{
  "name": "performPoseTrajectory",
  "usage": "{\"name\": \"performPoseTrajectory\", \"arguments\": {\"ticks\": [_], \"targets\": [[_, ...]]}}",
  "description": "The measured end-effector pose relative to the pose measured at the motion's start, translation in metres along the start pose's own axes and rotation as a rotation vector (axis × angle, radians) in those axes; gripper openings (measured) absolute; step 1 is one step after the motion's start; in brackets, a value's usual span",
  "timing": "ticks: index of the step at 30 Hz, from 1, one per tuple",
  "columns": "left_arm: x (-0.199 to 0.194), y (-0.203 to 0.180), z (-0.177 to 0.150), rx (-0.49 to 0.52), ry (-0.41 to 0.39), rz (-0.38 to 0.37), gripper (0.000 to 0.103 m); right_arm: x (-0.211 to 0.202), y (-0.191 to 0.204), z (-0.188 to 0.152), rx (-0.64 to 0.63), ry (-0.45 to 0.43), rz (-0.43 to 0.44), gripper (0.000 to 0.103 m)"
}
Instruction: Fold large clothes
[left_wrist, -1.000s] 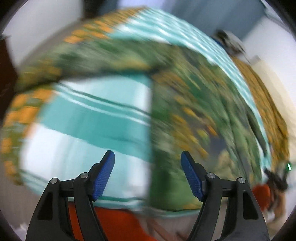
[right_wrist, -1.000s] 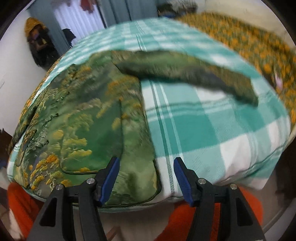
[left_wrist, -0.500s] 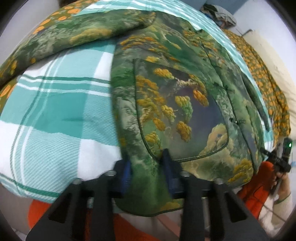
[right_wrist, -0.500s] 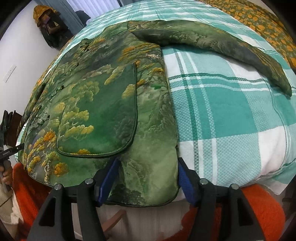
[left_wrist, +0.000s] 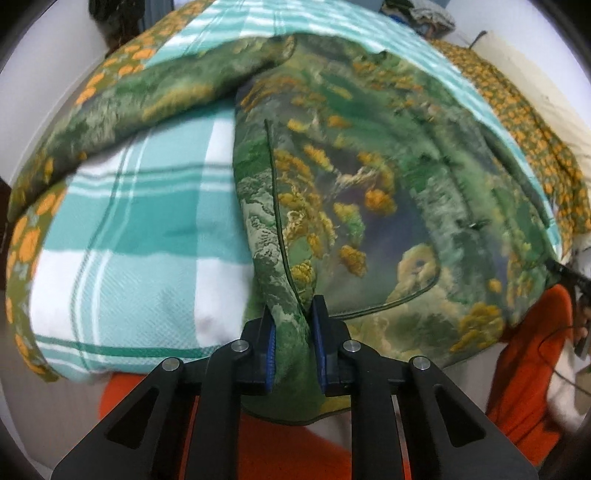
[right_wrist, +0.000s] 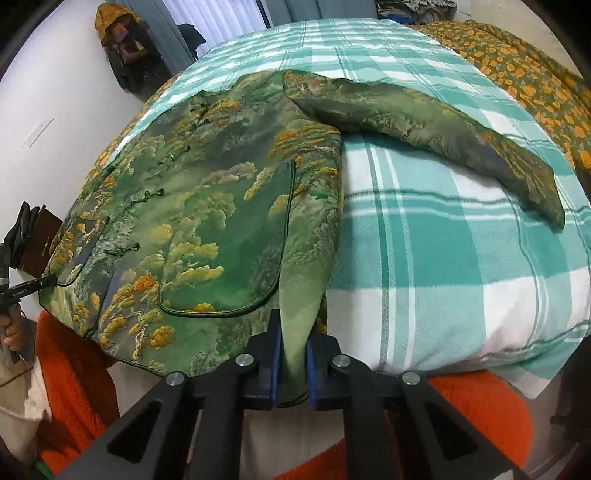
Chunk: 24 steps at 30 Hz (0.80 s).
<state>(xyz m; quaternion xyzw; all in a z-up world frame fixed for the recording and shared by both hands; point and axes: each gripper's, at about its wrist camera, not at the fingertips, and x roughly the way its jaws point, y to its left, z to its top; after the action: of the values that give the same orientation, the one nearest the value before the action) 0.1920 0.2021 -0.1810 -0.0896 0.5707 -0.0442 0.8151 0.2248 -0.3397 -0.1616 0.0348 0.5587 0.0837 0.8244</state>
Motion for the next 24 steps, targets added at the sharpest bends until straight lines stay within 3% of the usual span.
{"name": "performPoseTrajectory", "arguments": {"ticks": [4, 6, 7, 8, 12, 14, 16, 19, 22, 24], "targets": [[0.001, -0.006, 0.002, 0.017, -0.033, 0.053, 0.032, 0.021, -0.004, 0.005, 0.035, 0.011, -0.046, 0.017], [-0.012, -0.011, 0.003, 0.042, -0.081, 0.095, 0.051, 0.020, -0.003, 0.008, 0.037, -0.011, -0.083, 0.026], [-0.018, -0.012, 0.003, 0.045, -0.100, 0.099, 0.056, 0.017, -0.003, 0.008, 0.039, -0.025, -0.089, 0.041], [-0.027, -0.013, 0.003, 0.043, -0.126, 0.098, 0.066, 0.011, -0.005, 0.009, 0.048, -0.048, -0.091, 0.049], [-0.072, -0.017, 0.011, 0.002, -0.304, 0.148, 0.097, -0.008, -0.006, 0.016, 0.069, -0.129, -0.145, 0.053], [-0.088, -0.023, 0.018, -0.021, -0.392, 0.180, 0.102, -0.017, -0.004, 0.023, 0.067, -0.173, -0.171, 0.055], [-0.099, -0.027, 0.024, -0.040, -0.459, 0.180, 0.102, -0.026, 0.004, 0.023, 0.054, -0.198, -0.181, 0.061], [-0.105, -0.038, 0.031, -0.066, -0.537, 0.192, 0.102, -0.032, 0.023, 0.027, 0.006, -0.226, -0.195, 0.062], [-0.094, -0.056, 0.040, -0.045, -0.518, 0.219, 0.102, -0.033, 0.042, 0.029, -0.049, -0.237, -0.208, 0.064], [-0.082, -0.069, 0.044, -0.017, -0.469, 0.225, 0.102, -0.032, 0.052, 0.028, -0.065, -0.241, -0.199, 0.072]]}}
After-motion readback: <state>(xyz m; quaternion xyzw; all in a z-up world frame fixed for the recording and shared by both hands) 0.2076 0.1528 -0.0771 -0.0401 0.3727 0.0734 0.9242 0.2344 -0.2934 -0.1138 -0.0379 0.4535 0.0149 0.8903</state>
